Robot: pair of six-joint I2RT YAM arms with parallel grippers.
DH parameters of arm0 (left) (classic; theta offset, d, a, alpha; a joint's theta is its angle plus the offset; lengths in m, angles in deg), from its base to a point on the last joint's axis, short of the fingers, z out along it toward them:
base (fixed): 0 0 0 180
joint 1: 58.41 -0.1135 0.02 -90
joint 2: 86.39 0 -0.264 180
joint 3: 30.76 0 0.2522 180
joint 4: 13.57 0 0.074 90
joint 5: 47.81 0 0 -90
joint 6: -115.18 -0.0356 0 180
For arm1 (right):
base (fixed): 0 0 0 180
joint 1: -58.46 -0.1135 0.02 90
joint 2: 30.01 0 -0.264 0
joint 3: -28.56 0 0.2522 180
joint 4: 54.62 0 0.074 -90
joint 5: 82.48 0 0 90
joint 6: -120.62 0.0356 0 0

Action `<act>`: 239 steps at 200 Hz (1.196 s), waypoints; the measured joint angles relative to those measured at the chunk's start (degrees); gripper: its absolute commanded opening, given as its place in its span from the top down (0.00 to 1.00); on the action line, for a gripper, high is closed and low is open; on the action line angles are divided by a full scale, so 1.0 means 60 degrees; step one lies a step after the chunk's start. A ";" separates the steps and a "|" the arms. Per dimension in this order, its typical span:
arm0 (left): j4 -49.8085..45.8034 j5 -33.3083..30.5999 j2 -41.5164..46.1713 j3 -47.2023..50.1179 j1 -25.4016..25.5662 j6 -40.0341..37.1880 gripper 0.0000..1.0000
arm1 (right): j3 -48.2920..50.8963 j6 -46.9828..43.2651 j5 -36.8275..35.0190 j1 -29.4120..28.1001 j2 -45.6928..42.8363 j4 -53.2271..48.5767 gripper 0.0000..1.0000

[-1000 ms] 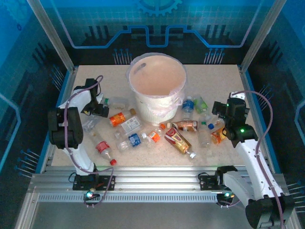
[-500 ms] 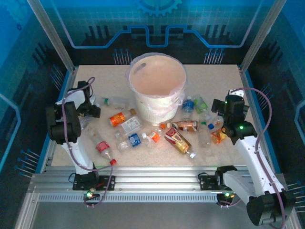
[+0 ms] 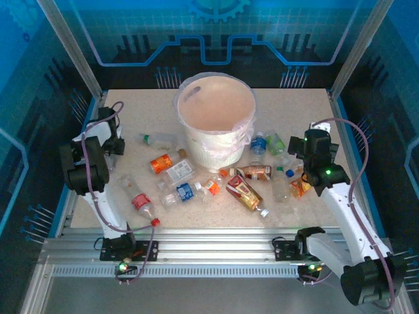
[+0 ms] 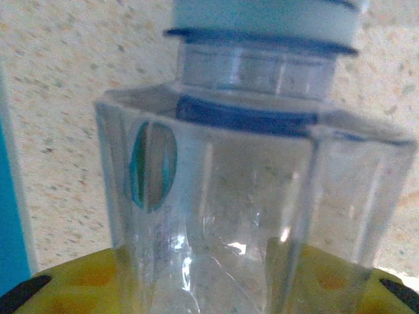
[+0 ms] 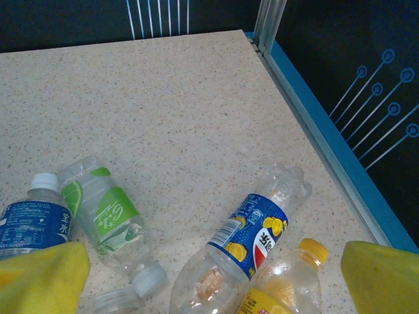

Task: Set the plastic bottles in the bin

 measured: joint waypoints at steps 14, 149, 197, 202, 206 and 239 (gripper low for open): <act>0.0168 -0.0189 0.0076 -0.0076 0.0000 0.0000 0.70 | -0.0022 0.0000 -0.0029 -0.0040 0.0022 0.0000 0.00; 0.0918 -0.1045 0.3931 -0.1851 0.2626 0.1089 0.73 | -0.0608 0.0798 0.0193 -0.0131 0.0087 -0.0867 0.00; 0.1869 0.0954 0.5315 -0.1829 0.3428 0.2412 0.73 | -0.0696 0.0856 0.0437 -0.0131 0.0069 -0.1122 0.00; 0.2142 0.1279 0.5486 -0.1763 0.3453 0.2612 0.74 | -0.0696 0.0856 0.0448 -0.0131 0.0069 -0.1147 0.00; 0.2368 0.1534 0.5628 -0.1701 0.3464 0.2790 0.74 | -0.0696 0.0856 0.0477 -0.0131 0.0069 -0.1166 0.00; 0.4076 0.3228 0.6226 -0.1377 0.3708 0.3967 0.75 | -0.0696 0.0852 0.0648 -0.0131 0.0069 -0.1239 0.00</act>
